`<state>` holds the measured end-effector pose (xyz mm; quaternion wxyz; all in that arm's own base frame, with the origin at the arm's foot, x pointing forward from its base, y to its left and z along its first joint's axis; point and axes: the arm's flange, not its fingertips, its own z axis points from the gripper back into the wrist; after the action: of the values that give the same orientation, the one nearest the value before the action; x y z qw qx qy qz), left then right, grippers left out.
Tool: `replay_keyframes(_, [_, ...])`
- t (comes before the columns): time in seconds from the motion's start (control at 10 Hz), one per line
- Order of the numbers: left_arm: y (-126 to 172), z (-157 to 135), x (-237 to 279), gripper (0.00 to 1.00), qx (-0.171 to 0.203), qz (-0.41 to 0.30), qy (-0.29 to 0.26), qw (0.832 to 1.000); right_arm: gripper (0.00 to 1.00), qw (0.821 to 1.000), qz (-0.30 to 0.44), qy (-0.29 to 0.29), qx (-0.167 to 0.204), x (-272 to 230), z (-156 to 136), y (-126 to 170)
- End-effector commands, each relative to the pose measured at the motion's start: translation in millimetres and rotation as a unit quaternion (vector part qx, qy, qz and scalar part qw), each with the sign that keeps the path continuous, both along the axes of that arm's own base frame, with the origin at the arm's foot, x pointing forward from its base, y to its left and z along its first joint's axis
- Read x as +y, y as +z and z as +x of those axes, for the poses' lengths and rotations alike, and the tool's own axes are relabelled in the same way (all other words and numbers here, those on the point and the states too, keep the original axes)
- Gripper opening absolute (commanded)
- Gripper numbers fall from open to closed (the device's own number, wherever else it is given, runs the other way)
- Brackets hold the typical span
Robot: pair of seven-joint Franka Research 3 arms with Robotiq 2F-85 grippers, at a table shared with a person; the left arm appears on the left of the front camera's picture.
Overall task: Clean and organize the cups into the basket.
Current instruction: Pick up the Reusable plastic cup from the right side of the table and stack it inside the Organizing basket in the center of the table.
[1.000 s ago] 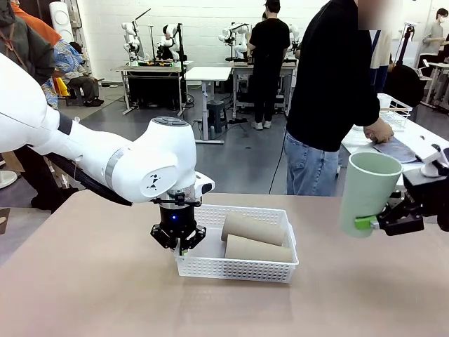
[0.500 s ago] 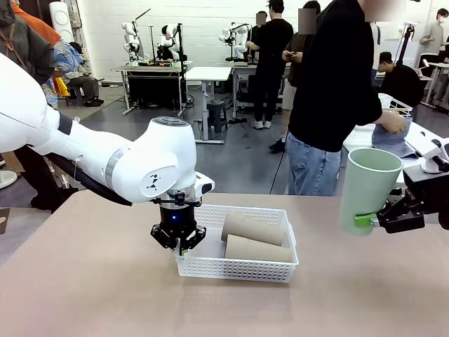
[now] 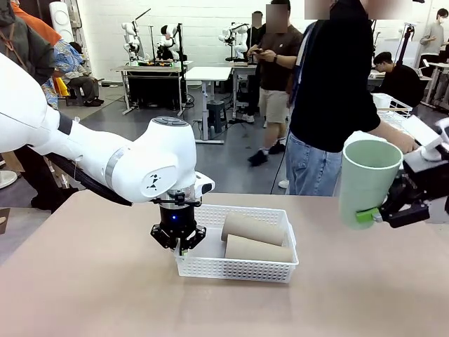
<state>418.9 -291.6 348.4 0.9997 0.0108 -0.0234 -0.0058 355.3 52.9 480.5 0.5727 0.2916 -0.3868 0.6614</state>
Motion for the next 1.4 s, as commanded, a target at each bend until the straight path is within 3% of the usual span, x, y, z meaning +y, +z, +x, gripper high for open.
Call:
replay_keyframes(0.0, [-1.7, -1.8, -0.6, 0.00, 0.001, 0.002, 0.000, 1.000, 0.80, 0.997, -0.079, -0.007, 0.000, 31.8, 7.2, 37.2])
replay_keyframes(0.1, [-1.7, -1.8, -0.6, 0.00, 0.001, 0.002, 0.000, 1.000, 0.80, 0.990, -0.135, -0.015, 0.037, 47.0, 19.1, 45.0])
replay_keyframes(0.3, [-1.7, -1.8, -0.6, 0.00, 0.001, 0.002, 0.000, 1.000, 0.80, 0.960, -0.265, -0.019, 0.094, 82.5, 33.9, 53.5])
replay_keyframes(0.6, [-1.7, -1.8, -0.6, 0.00, 0.001, 0.002, 0.000, 1.000, 0.80, 0.894, -0.428, -0.019, 0.131, 153.6, 52.4, 47.0])
replay_keyframes(0.8, [-1.7, -1.8, -0.6, 0.00, 0.001, 0.002, 0.000, 1.000, 0.80, 0.863, -0.482, -0.014, 0.152, 183.5, 66.8, 28.9])
replay_keyframes(1.1, [-1.7, -1.8, -0.6, 0.00, 0.001, 0.002, 0.000, 1.000, 0.80, 0.842, -0.515, 0.016, 0.162, 213.3, 72.8, -0.4])
replay_keyframes(1.3, [-1.7, -1.8, -0.6, 0.00, 0.001, 0.002, 0.000, 1.000, 0.80, 0.862, -0.485, 0.047, 0.142, 217.1, 68.8, -5.0])
